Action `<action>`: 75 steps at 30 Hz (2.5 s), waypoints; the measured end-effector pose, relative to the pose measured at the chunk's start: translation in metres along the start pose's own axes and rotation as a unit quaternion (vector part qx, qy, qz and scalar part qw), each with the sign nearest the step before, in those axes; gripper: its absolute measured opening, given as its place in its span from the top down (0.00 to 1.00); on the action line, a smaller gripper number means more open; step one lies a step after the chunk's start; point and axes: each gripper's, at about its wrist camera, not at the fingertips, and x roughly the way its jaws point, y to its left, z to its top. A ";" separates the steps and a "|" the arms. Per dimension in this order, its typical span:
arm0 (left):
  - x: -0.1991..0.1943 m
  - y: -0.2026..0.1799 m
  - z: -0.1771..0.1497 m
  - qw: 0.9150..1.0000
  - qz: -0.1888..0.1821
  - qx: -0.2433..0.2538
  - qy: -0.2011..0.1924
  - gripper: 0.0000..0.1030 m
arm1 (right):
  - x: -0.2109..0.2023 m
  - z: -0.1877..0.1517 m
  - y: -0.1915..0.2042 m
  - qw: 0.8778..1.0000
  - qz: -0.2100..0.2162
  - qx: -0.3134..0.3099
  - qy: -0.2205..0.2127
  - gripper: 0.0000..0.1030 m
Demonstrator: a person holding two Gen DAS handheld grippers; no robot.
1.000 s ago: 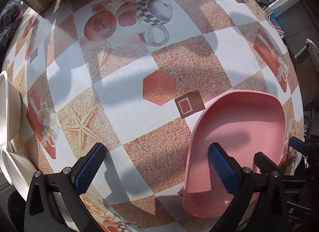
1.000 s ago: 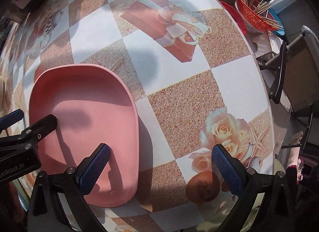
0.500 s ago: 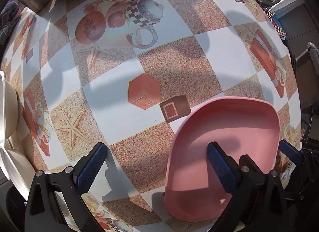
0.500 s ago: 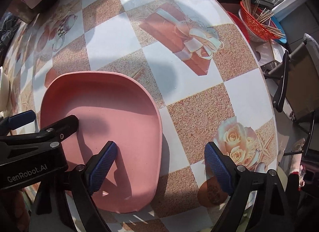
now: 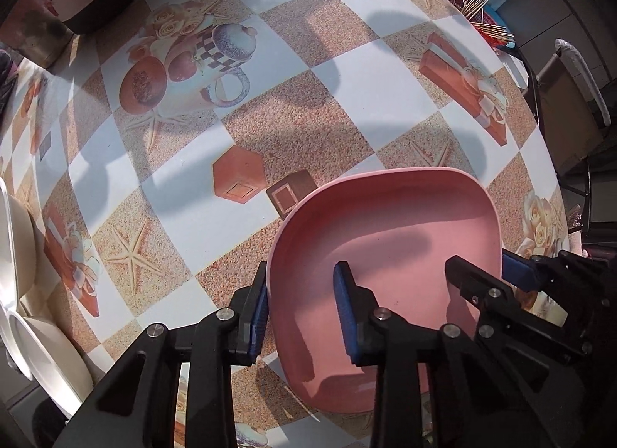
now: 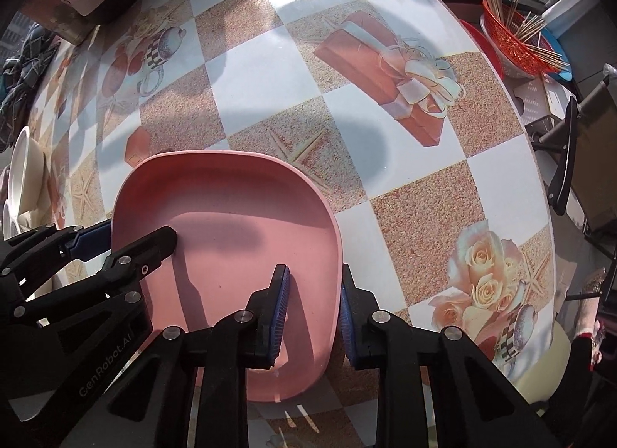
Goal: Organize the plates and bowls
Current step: 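Close both grippers on the pink plate rim, then lift the pink plate with both grippers and carry it over the blue plate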
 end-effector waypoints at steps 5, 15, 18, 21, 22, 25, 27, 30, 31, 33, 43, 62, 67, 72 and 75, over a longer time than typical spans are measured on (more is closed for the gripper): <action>0.002 0.022 -0.040 1.000 0.005 0.011 0.006 0.67 | 0.004 -0.028 0.037 0.999 -0.002 -0.046 0.022 0.73; 0.005 0.079 -0.145 0.998 0.000 -0.025 0.060 0.66 | 0.011 -0.096 0.121 0.988 0.024 -0.138 0.066 0.73; 0.006 0.092 -0.168 0.997 0.004 -0.037 0.069 0.66 | 0.012 -0.114 0.145 0.983 0.021 -0.168 0.077 0.73; 0.005 0.106 -0.182 0.996 0.007 -0.048 0.072 0.66 | 0.012 -0.128 0.162 0.979 0.021 -0.182 0.088 0.73; 0.006 0.109 -0.187 0.996 0.007 -0.053 0.072 0.66 | 0.012 -0.131 0.165 0.979 0.021 -0.182 0.092 0.73; 0.006 0.116 -0.192 0.996 0.002 -0.061 0.070 0.66 | 0.011 -0.140 0.173 0.977 0.010 -0.188 0.095 0.73; 0.005 0.118 -0.188 0.996 -0.002 -0.059 0.067 0.66 | 0.012 -0.145 0.179 0.976 0.002 -0.194 0.096 0.73; 0.004 0.112 -0.183 0.997 -0.002 -0.050 0.064 0.62 | 0.010 -0.146 0.179 0.978 0.004 -0.184 0.101 0.73; 0.004 0.107 -0.182 0.997 -0.002 -0.046 0.062 0.61 | 0.009 -0.145 0.177 0.979 0.006 -0.179 0.102 0.73; 0.004 0.084 -0.196 0.998 0.000 -0.036 0.057 0.61 | 0.005 -0.133 0.177 0.980 0.004 -0.168 0.105 0.73; -0.003 0.103 -0.215 0.996 -0.030 -0.040 0.067 0.61 | 0.006 -0.132 0.189 0.981 0.014 -0.124 0.148 0.72; -0.074 0.134 -0.259 0.998 -0.006 -0.050 -0.021 0.60 | -0.056 -0.110 0.248 0.982 0.009 -0.158 0.102 0.72; -0.087 0.160 -0.264 0.997 -0.002 -0.068 -0.036 0.60 | -0.077 -0.108 0.271 0.980 0.012 -0.181 0.086 0.72; -0.094 0.181 -0.270 0.995 0.012 -0.085 -0.042 0.60 | -0.089 -0.112 0.299 0.974 0.014 -0.211 0.080 0.72; -0.096 0.192 -0.276 0.994 0.017 -0.096 -0.047 0.60 | -0.088 -0.120 0.310 0.969 0.009 -0.234 0.076 0.72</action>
